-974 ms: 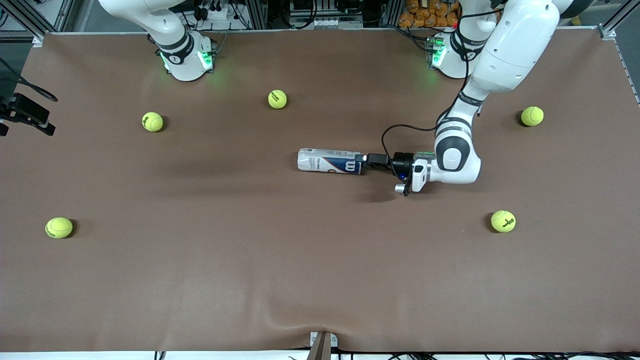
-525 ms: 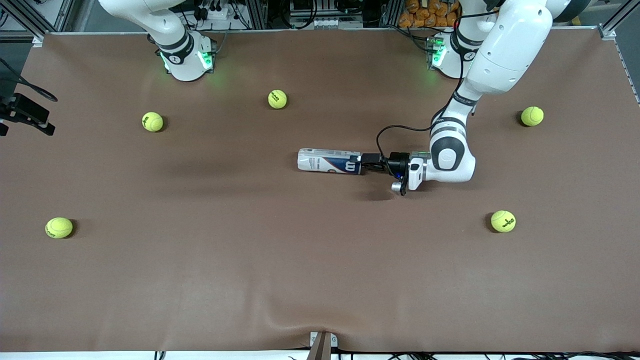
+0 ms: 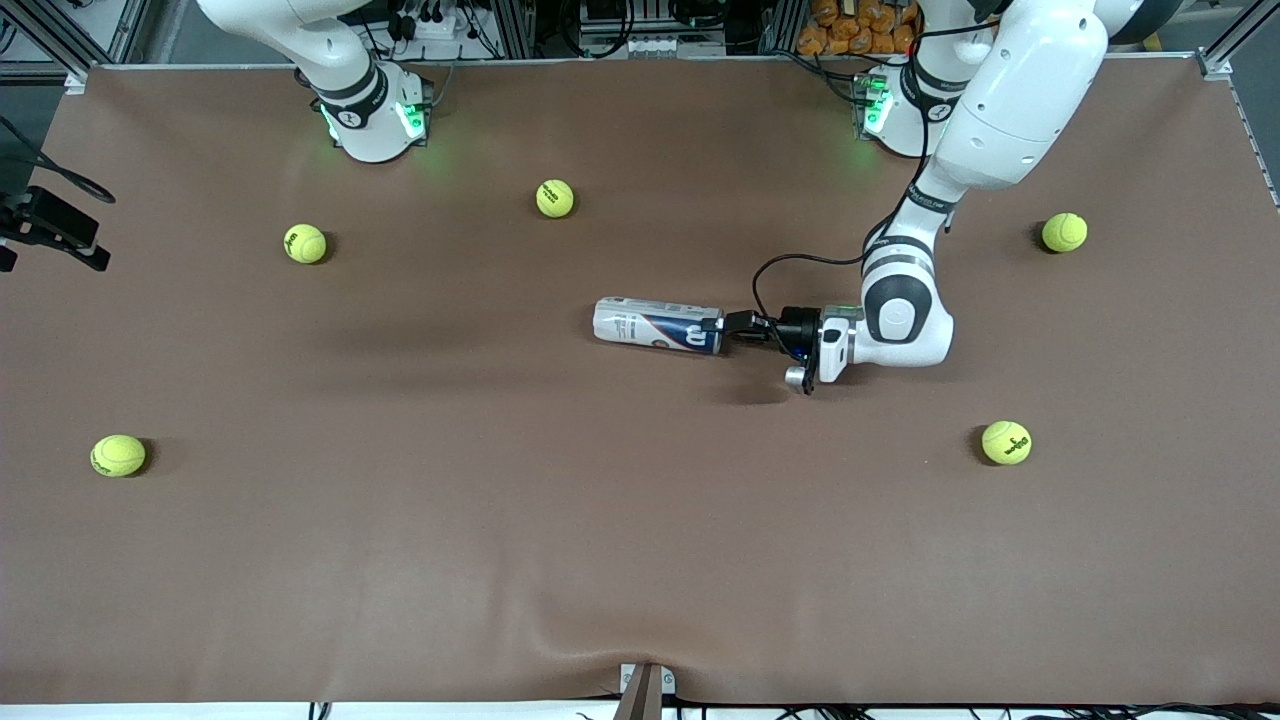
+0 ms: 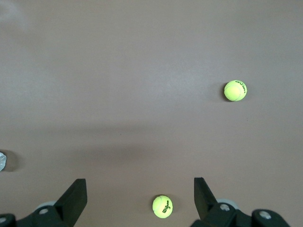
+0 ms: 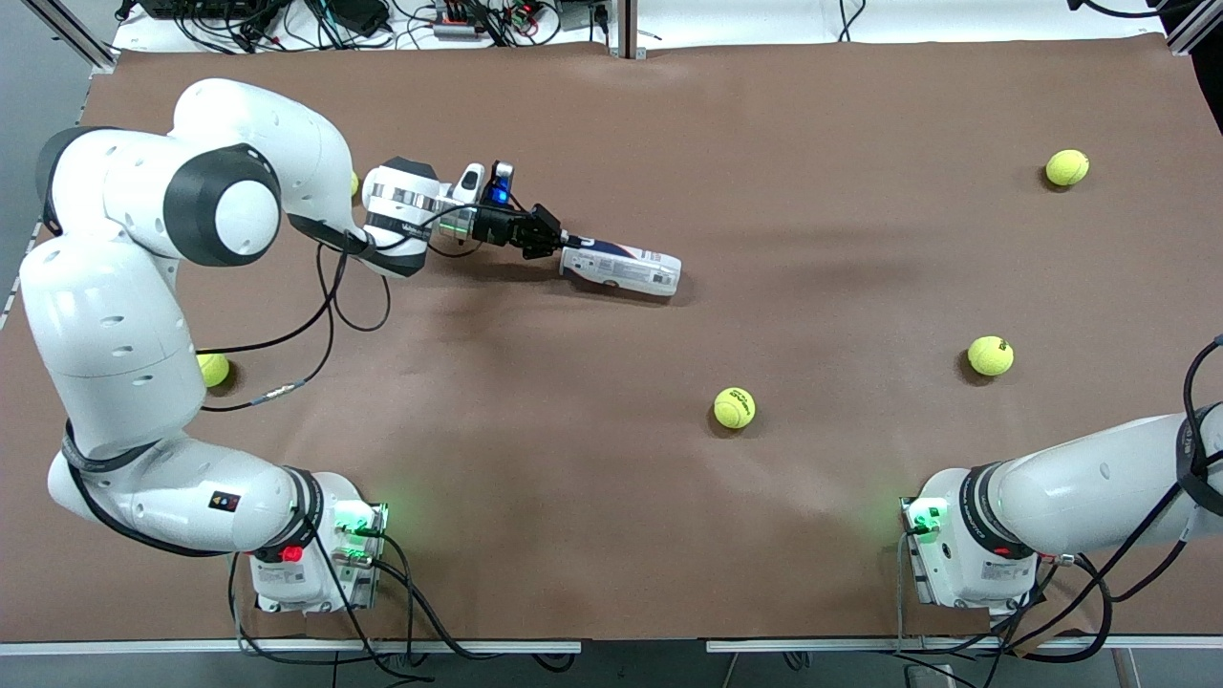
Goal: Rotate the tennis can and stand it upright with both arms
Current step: 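Lift the can with the left gripper and rotate it upright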
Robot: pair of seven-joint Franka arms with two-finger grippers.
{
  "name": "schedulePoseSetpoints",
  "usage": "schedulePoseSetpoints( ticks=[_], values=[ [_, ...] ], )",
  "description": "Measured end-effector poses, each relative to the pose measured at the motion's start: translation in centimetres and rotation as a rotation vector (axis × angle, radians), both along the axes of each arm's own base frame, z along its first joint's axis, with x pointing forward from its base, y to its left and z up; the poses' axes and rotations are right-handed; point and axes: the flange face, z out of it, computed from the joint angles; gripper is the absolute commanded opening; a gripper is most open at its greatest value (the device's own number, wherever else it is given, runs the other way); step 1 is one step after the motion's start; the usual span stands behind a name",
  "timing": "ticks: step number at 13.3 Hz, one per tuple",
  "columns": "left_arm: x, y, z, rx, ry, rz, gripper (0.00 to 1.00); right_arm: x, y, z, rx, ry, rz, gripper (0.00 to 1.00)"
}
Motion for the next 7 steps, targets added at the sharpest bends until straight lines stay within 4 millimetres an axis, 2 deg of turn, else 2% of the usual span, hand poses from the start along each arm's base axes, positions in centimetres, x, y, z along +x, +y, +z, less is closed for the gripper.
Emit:
schedulePoseSetpoints(
  ticks=[2,5,7],
  values=[
    [1.6,-0.6,2.6,-0.005,0.017,0.018,0.0,0.0,0.0,0.0,0.0,0.0,0.0,1.0],
    [3.2,-2.3,8.7,0.016,0.07,0.027,0.0,0.0,0.0,0.0,0.0,0.0,0.0,1.0],
    [4.0,-2.8,13.5,0.116,0.108,0.009,0.0,0.0,0.0,0.0,0.0,0.0,0.0,1.0]
  ],
)
